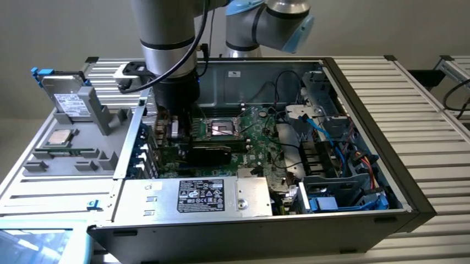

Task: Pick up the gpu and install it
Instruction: 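Press down on the gpu until it lock into place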

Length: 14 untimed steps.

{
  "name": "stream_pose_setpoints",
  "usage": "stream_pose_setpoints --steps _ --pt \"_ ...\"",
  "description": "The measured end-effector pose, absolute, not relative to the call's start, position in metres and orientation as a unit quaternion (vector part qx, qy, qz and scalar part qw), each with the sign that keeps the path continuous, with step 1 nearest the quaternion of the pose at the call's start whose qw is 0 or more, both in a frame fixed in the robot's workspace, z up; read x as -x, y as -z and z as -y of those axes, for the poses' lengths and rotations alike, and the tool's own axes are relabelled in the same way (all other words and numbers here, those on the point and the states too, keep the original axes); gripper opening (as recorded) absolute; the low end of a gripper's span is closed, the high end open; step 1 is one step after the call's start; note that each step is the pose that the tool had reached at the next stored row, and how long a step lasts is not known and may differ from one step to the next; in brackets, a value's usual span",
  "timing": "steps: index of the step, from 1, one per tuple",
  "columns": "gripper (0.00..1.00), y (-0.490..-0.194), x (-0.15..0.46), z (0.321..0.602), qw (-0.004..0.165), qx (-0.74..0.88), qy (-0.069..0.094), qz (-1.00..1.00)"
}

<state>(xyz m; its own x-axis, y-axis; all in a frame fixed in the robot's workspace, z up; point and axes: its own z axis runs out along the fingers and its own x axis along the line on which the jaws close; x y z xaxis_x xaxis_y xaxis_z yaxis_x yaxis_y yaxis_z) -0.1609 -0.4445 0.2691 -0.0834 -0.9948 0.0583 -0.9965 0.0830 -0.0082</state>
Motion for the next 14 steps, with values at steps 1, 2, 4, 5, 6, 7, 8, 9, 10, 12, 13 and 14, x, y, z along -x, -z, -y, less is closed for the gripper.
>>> stream_pose_setpoints --steps 1,2,4,5,6,7,8,9,10,12,13,14 --pt "0.12 -0.274 0.16 0.445 0.019 -0.677 -0.023 0.736" --pt "0.12 -0.278 0.159 0.445 0.02 -0.677 -0.022 0.736" --pt "0.12 -0.283 0.154 0.445 0.024 -0.677 -0.021 0.735" --pt "0.12 -0.284 0.15 0.445 0.025 -0.677 -0.02 0.735" --pt "0.12 -0.284 0.146 0.445 0.026 -0.677 -0.02 0.735" --pt "0.12 -0.284 0.141 0.445 0.026 -0.677 -0.02 0.735" --pt "0.12 -0.284 0.136 0.445 0.026 -0.677 -0.02 0.735" --pt "0.12 -0.284 0.132 0.445 0.026 -0.677 -0.02 0.735" --pt "0.12 -0.284 0.127 0.445 0.027 -0.677 -0.02 0.735" --pt "0.12 -0.28 0.123 0.445 0.027 -0.677 -0.02 0.735" --pt "0.12 -0.278 0.123 0.445 0.027 -0.677 -0.02 0.735" --pt "0.12 -0.276 0.123 0.445 0.027 -0.677 -0.02 0.735"
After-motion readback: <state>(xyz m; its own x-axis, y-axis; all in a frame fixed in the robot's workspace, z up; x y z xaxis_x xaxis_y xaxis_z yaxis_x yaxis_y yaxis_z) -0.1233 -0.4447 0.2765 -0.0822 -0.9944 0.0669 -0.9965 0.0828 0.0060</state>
